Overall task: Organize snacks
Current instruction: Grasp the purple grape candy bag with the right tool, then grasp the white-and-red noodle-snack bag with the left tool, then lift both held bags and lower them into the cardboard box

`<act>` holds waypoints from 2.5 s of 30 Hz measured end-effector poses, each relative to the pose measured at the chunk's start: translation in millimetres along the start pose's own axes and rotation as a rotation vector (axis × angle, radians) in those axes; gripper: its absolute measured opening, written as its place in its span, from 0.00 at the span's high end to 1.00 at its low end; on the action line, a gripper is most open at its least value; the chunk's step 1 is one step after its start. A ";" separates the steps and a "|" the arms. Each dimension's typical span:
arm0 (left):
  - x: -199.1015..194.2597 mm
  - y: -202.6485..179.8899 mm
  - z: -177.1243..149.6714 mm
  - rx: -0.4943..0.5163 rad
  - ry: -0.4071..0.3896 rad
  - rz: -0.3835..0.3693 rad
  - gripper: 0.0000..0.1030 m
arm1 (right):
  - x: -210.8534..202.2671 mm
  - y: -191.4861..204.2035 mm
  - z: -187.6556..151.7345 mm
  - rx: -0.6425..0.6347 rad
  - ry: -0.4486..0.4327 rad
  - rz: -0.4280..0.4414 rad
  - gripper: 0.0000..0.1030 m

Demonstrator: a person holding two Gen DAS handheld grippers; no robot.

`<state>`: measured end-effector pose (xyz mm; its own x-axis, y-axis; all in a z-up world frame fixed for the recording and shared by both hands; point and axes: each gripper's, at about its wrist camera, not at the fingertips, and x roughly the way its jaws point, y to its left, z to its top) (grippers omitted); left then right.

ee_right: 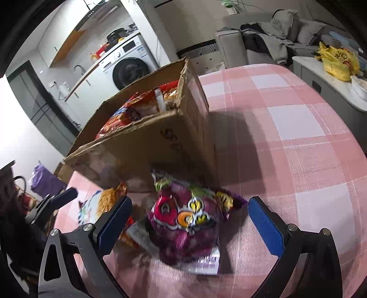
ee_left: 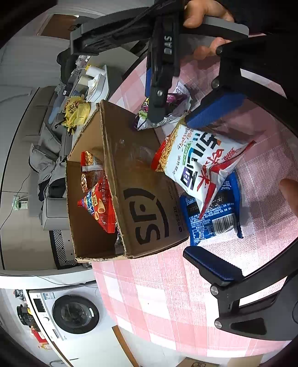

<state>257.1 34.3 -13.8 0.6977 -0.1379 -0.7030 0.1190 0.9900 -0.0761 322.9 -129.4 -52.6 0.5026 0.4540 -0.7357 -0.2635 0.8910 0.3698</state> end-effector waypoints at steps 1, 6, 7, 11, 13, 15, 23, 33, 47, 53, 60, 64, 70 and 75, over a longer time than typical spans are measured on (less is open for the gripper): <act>-0.3 0.3 -0.4 0.000 0.000 0.000 0.01 | 1.6 2.8 0.4 -0.015 0.003 -0.023 0.00; 0.2 -0.3 -0.2 -0.006 0.003 -0.008 0.01 | 5.6 2.0 -0.6 -0.048 0.040 -0.079 0.00; -0.8 0.4 -0.8 -0.008 0.004 -0.011 0.01 | 5.5 -0.7 -1.5 -0.044 0.045 -0.075 0.00; 1.5 0.5 -1.4 -0.021 0.013 -0.039 0.01 | 5.3 -7.1 0.2 -0.046 0.043 -0.051 0.05; 2.6 -0.3 -2.2 -0.018 0.016 -0.037 0.01 | 4.6 -7.8 -2.0 -0.052 0.047 -0.003 0.16; 3.8 -0.9 -1.9 -0.019 0.018 -0.041 0.01 | 4.1 -5.2 -3.8 -0.071 0.045 0.028 0.24; 7.5 -2.6 -2.3 -0.021 0.022 -0.046 0.01 | -9.2 6.4 -10.1 -0.110 -0.003 0.080 0.49; 17.1 -16.5 4.5 0.018 0.054 -0.100 0.01 | -24.7 0.8 -10.0 -0.118 -0.045 0.095 0.52; 38.9 -46.7 3.6 0.202 0.119 -0.072 0.29 | -17.8 -1.4 -10.2 -0.123 -0.023 0.088 0.52; 39.8 -44.6 4.5 0.186 0.108 -0.098 0.36 | -15.0 -1.9 -10.6 -0.130 -0.007 0.096 0.52; 33.5 -48.6 1.7 0.197 0.096 -0.103 0.42 | -14.2 3.3 -13.0 -0.152 -0.007 0.106 0.55; 21.3 -50.5 -6.2 0.193 0.072 -0.116 0.56 | -19.2 2.7 -11.5 -0.153 -0.016 0.122 0.62; 4.0 -41.3 -13.2 0.152 0.052 -0.131 0.57 | -31.4 6.2 -10.6 -0.164 -0.047 0.131 0.62; -16.2 -33.5 -14.0 0.139 0.007 -0.131 0.57 | -45.5 8.8 -8.1 -0.172 -0.081 0.146 0.62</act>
<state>231.9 3.8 -9.7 0.6648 -0.2648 -0.6985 0.3051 0.9498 -0.0697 291.0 -142.2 -20.5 0.5115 0.5836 -0.6308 -0.4716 0.8042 0.3617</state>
